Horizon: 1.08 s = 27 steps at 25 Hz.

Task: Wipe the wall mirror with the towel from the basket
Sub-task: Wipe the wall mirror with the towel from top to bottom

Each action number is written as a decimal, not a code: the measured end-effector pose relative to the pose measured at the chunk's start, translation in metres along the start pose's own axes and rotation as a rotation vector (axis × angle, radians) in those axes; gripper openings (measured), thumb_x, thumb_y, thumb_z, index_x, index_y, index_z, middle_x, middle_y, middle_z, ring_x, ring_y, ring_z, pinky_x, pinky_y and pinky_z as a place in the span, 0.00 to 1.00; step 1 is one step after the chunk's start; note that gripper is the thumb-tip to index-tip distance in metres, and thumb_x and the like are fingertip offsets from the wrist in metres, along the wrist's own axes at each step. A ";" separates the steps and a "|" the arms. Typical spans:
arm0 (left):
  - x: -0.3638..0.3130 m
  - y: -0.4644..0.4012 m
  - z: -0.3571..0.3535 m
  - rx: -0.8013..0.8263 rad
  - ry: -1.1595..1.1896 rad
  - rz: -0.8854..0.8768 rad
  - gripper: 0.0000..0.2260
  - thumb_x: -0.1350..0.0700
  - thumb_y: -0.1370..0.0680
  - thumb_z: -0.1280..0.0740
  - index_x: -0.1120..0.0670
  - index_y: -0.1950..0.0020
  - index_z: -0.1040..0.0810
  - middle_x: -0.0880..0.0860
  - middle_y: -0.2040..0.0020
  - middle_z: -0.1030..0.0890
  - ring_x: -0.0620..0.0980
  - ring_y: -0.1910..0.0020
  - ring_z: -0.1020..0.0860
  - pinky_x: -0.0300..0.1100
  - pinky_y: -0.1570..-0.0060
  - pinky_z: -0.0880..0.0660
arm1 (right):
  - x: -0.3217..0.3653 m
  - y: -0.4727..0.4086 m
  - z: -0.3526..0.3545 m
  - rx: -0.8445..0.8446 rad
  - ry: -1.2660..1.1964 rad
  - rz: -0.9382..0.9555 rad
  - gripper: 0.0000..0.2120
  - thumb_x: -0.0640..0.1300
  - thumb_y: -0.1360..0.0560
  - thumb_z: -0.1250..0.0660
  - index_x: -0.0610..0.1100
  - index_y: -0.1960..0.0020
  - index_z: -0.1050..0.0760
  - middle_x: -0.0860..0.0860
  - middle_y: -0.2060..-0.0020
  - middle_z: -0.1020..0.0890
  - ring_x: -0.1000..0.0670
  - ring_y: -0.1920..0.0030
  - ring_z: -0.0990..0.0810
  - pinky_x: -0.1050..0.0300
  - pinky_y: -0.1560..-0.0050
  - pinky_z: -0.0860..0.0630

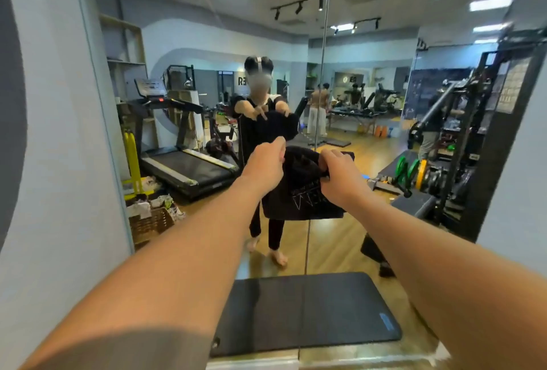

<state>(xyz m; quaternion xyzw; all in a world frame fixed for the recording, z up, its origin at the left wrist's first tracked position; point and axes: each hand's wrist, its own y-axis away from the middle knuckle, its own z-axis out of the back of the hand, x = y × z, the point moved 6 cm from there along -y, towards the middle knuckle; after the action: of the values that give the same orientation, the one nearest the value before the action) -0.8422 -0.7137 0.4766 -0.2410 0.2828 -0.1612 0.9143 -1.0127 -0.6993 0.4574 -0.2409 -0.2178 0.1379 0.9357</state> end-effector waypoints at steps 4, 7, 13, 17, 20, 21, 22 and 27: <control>-0.013 -0.082 -0.007 -0.162 -0.034 -0.114 0.12 0.71 0.23 0.42 0.53 0.55 0.33 0.55 0.56 0.29 0.55 0.60 0.30 0.46 0.64 0.35 | -0.032 -0.074 0.023 -0.129 0.023 0.068 0.14 0.30 0.26 0.38 0.47 0.52 0.37 0.51 0.49 0.31 0.44 0.45 0.34 0.52 0.51 0.36; -0.012 -0.163 -0.031 -0.273 -0.022 -0.171 0.12 0.70 0.21 0.40 0.53 0.52 0.28 0.54 0.53 0.28 0.54 0.56 0.28 0.44 0.60 0.34 | -0.074 -0.146 0.025 -0.187 0.042 0.102 0.15 0.31 0.25 0.38 0.49 0.50 0.37 0.52 0.47 0.30 0.45 0.44 0.33 0.50 0.49 0.31; -0.034 -0.369 -0.051 -0.565 0.124 -0.206 0.12 0.58 0.17 0.37 0.54 0.34 0.24 0.54 0.37 0.29 0.54 0.36 0.28 0.51 0.36 0.26 | -0.130 -0.339 0.094 -0.617 -0.015 0.278 0.12 0.29 0.25 0.37 0.44 0.50 0.30 0.49 0.39 0.25 0.46 0.41 0.30 0.54 0.39 0.28; -0.069 -0.419 -0.061 -0.679 -0.008 -0.277 0.27 0.46 0.15 0.49 0.58 0.19 0.42 0.58 0.18 0.52 0.57 0.21 0.43 0.52 0.22 0.39 | -0.132 -0.416 0.106 -0.866 -0.205 0.284 0.11 0.37 0.19 0.37 0.46 0.38 0.27 0.51 0.32 0.25 0.50 0.33 0.29 0.49 0.31 0.28; -0.061 -0.432 -0.062 -0.709 -0.094 -0.386 0.29 0.43 0.15 0.58 0.57 0.17 0.44 0.56 0.16 0.55 0.58 0.20 0.42 0.57 0.23 0.36 | -0.133 -0.423 0.092 -0.988 -0.063 0.378 0.15 0.47 0.18 0.40 0.46 0.33 0.27 0.51 0.24 0.31 0.49 0.28 0.31 0.50 0.26 0.34; -0.059 -0.437 -0.060 -0.709 -0.110 -0.427 0.29 0.45 0.15 0.55 0.56 0.17 0.44 0.55 0.16 0.55 0.58 0.20 0.42 0.58 0.24 0.36 | -0.134 -0.426 0.093 -0.980 -0.003 0.402 0.18 0.48 0.18 0.42 0.46 0.30 0.27 0.50 0.22 0.33 0.48 0.27 0.32 0.50 0.25 0.36; -0.061 -0.442 -0.057 -0.718 -0.125 -0.459 0.29 0.46 0.16 0.53 0.56 0.17 0.44 0.55 0.16 0.56 0.59 0.20 0.42 0.58 0.24 0.36 | -0.134 -0.431 0.099 -0.978 0.052 0.403 0.20 0.49 0.18 0.42 0.47 0.28 0.28 0.50 0.21 0.36 0.48 0.26 0.33 0.49 0.25 0.36; -0.100 -0.502 0.017 -0.864 -0.141 -0.466 0.27 0.49 0.16 0.50 0.58 0.18 0.41 0.57 0.17 0.51 0.58 0.22 0.41 0.56 0.24 0.36 | -0.095 -0.492 0.181 -1.026 0.123 0.413 0.21 0.50 0.17 0.42 0.48 0.25 0.30 0.49 0.23 0.33 0.46 0.27 0.34 0.43 0.29 0.30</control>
<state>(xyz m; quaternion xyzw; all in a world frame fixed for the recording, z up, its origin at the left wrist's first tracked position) -0.9908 -1.0821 0.7998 -0.6650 0.1998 -0.2127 0.6874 -1.1054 -1.0798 0.8191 -0.7108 -0.1502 0.1803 0.6631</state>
